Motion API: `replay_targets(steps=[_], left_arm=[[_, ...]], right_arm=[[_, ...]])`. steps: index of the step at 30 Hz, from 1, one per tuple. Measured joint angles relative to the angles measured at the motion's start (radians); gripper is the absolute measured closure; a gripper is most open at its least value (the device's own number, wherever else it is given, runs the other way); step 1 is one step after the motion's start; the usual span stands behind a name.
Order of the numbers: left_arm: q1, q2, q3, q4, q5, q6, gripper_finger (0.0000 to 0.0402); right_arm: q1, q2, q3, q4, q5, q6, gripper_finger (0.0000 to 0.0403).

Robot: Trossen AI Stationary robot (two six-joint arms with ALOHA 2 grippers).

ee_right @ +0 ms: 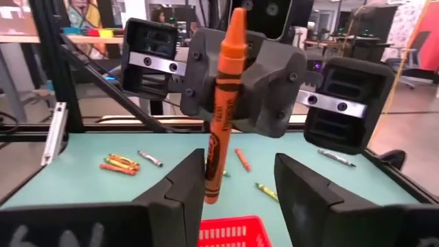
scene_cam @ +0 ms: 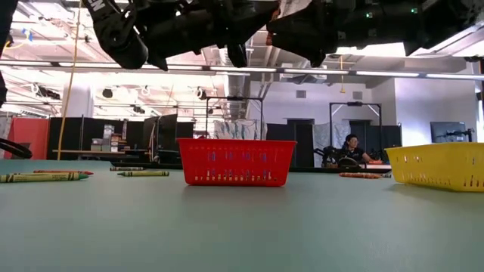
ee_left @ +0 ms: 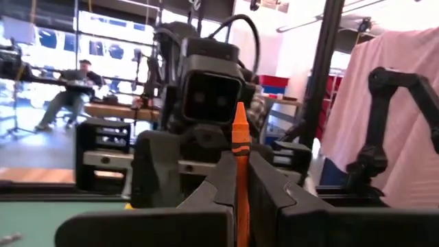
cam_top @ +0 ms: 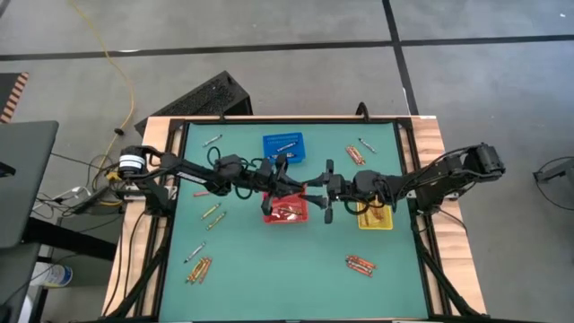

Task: Sort crayons
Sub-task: Put the orange crayon into the yellow bin

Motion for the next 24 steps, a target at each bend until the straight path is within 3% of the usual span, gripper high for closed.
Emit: replay_targets(steps=[6, 14, 19, 24], left_arm=[[0.004, -0.001, 0.002, -0.018, -0.057, 0.06, 0.0401], [0.036, -0.003, 0.002, -0.155, -0.052, 0.089, 0.0375], [0.059, -0.002, 0.001, -0.343, -0.019, 0.061, 0.0306], [0.084, -0.058, 0.001, -0.51, -0.018, 0.096, 0.0249]], right_arm=[[-0.03, 0.0, 0.0, 0.004, -0.014, 0.002, 0.0257], [-0.022, -0.001, 0.0, -0.066, -0.013, 0.046, 0.0389], [-0.013, -0.074, -0.001, -0.337, -0.008, 0.158, 0.0396], [0.03, -0.229, 0.0, -0.764, -0.01, 0.295, 0.0398]])
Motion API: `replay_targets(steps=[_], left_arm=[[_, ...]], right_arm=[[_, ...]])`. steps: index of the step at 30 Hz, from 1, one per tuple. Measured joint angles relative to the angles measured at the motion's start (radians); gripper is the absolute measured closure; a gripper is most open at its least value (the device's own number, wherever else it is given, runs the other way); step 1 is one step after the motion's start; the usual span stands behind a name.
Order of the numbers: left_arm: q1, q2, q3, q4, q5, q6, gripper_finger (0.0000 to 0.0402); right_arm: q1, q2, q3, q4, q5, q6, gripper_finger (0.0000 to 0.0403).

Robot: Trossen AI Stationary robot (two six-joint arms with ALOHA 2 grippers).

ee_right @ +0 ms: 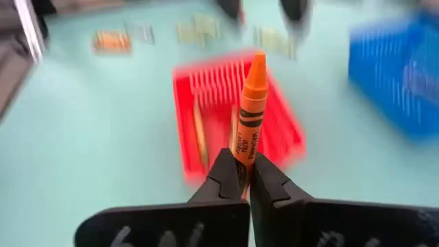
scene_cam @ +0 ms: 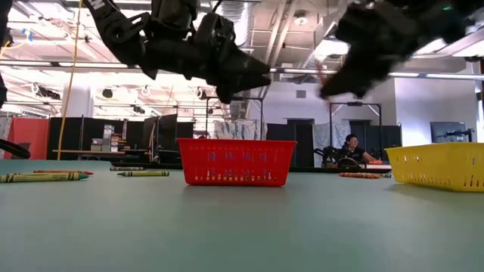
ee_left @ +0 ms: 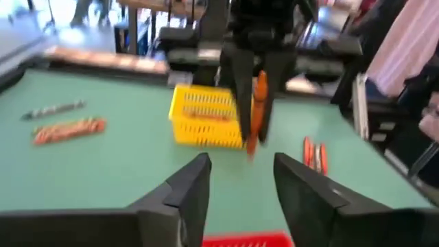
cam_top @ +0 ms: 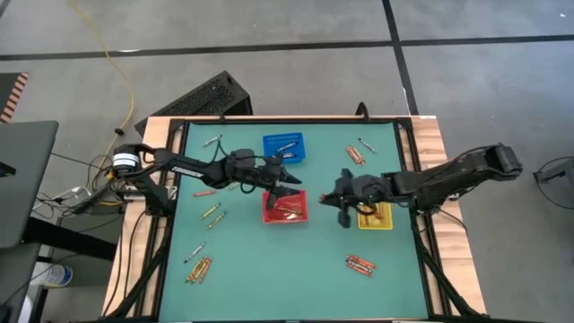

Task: Sort crayons
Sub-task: Put the orange crayon into the yellow bin

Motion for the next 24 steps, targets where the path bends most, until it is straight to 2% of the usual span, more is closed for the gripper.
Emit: replay_targets(steps=[4, 6, 9, 13, 19, 24], left_arm=[[0.013, -0.063, 0.0, -0.213, -0.103, 0.051, 0.0237], [0.012, -0.1, 0.0, -0.295, -0.159, 0.083, 0.0236], [0.011, -0.136, 0.0, -0.352, -0.215, 0.113, 0.0235], [0.008, -0.15, 0.0, -0.363, -0.217, 0.116, 0.0235], [-0.012, -0.151, 0.0, -0.393, -0.215, 0.116, 0.0235], [-0.026, -0.151, 0.0, -0.447, -0.216, 0.116, 0.0235]], right_arm=[[0.052, -0.144, 0.0, -0.324, -0.015, 0.244, 0.0398], [0.071, -0.205, 0.0, -0.474, -0.057, 0.378, 0.0399], [0.082, -0.278, 0.0, -0.671, -0.068, 0.535, 0.0399], [0.064, -0.324, 0.0, -0.878, -0.067, 0.684, 0.04], [0.027, -0.295, 0.0, -1.007, -0.085, 0.854, 0.0383], [-0.02, -0.254, 0.0, -1.02, -0.162, 0.833, 0.0337]])
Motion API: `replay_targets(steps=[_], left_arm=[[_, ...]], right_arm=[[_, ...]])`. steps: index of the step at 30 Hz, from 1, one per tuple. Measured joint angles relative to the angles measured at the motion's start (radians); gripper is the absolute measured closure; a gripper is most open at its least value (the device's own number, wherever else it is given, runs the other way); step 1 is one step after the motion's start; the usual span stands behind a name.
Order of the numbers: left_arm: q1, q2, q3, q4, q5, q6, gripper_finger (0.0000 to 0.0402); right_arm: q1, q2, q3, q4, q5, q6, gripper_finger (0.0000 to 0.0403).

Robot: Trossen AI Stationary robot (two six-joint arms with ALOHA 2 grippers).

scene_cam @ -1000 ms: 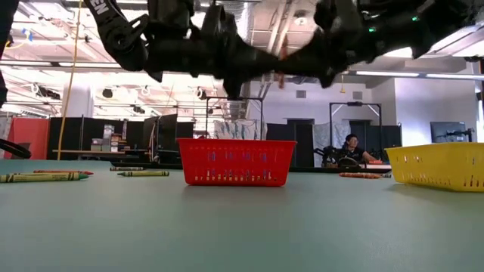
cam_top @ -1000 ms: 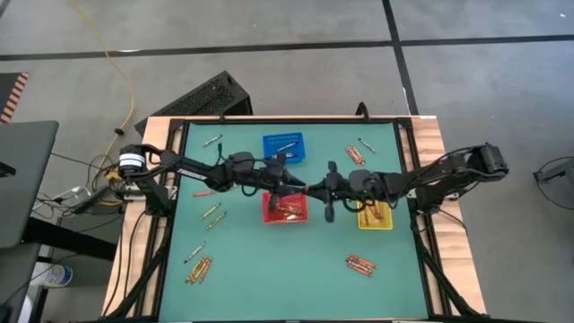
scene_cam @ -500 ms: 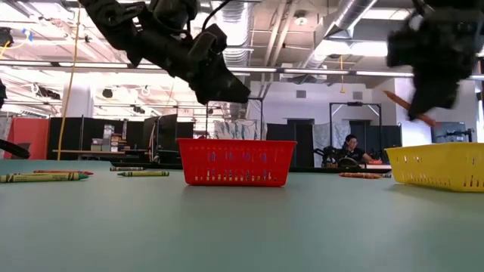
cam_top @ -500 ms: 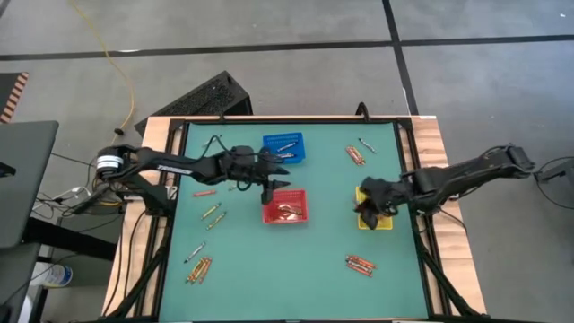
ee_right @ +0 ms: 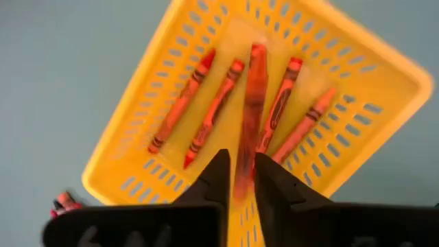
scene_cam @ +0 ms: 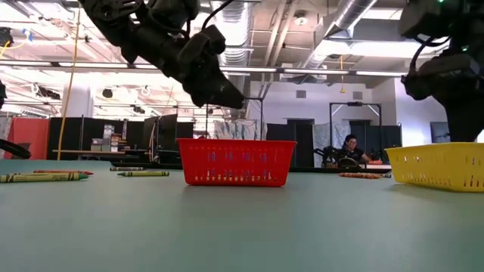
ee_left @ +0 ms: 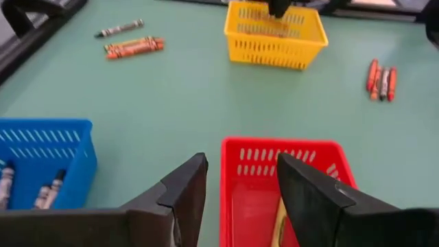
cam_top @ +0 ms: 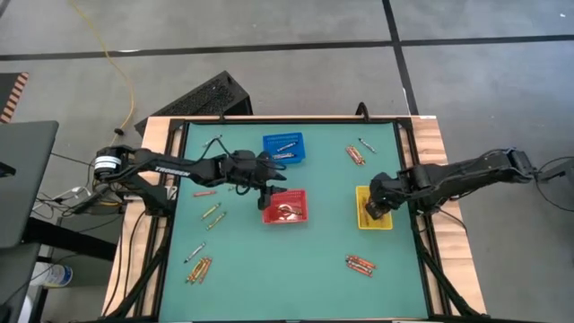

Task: Sort crayons
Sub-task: Put the orange crayon into the yellow bin

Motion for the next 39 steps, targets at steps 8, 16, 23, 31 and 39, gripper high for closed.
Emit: replay_targets(steps=[8, 16, 23, 31, 39], left_arm=[[0.0, -0.029, 0.0, -0.119, -0.019, -0.018, 0.0235], [0.0, -0.104, 0.0, -0.189, -0.041, -0.022, 0.0235], [0.001, -0.119, 0.0, -0.209, -0.061, 0.005, 0.0235], [0.001, -0.116, 0.0, -0.207, -0.061, 0.027, 0.0235], [0.001, -0.116, 0.0, -0.202, -0.059, 0.03, 0.0235]], right_arm=[[-0.027, 0.006, 0.032, -0.02, -0.052, -0.084, 0.0284], [0.185, -0.006, 0.156, 0.132, 0.052, -0.103, 0.0283], [0.558, 0.119, 0.157, 0.435, 0.177, -0.068, 0.0295], [0.883, 0.4, 0.156, 0.44, 0.205, 0.368, 0.031], [0.91, 0.563, 0.155, 0.425, 0.191, 0.378, 0.0311]])
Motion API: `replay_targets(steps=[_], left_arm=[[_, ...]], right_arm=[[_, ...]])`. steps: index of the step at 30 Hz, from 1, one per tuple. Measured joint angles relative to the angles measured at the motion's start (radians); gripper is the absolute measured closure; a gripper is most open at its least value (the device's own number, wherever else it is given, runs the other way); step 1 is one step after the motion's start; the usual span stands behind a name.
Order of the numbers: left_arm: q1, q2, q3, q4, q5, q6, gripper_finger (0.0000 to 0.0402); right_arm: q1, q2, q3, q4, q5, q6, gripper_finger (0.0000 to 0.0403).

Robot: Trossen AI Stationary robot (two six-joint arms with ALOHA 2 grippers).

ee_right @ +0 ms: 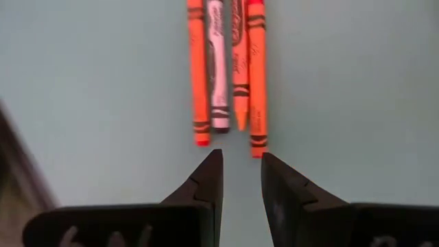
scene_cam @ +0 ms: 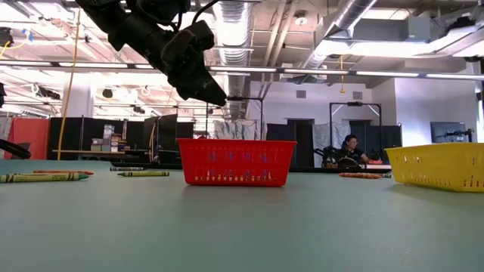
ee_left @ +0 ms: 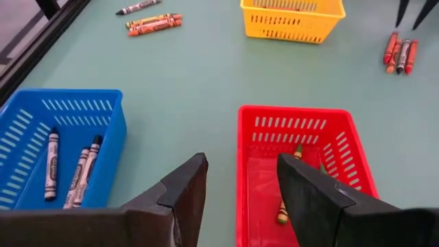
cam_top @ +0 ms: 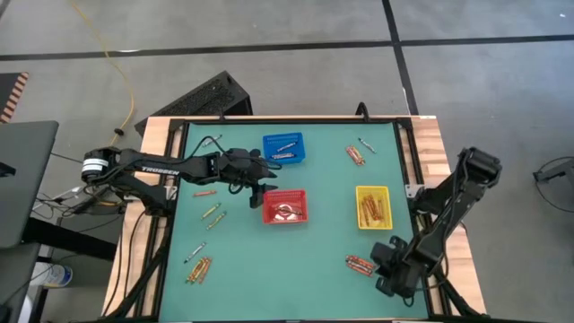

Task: Sort crayons
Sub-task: Put the orange crayon into the yellow bin

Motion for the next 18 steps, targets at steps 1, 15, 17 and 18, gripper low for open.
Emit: replay_targets(steps=[1, 15, 17, 18], left_arm=[[0.0, 0.0, 0.0, -0.001, 0.002, -0.004, 0.0235], [0.0, 0.0, 0.0, 0.046, 0.013, -0.017, 0.0235], [0.0, 0.001, 0.0, 0.053, 0.013, -0.017, 0.0235], [0.0, 0.001, 0.0, 0.057, 0.012, -0.017, 0.0235]], right_arm=[[0.0, 0.011, 0.0, -0.008, -0.001, -0.009, 0.0311], [-0.008, 0.051, 0.015, -0.039, 0.022, -0.096, 0.0312], [-0.02, 0.052, 0.029, -0.049, 0.034, -0.14, 0.0312], [-0.025, 0.052, 0.034, -0.049, 0.041, -0.173, 0.0312]])
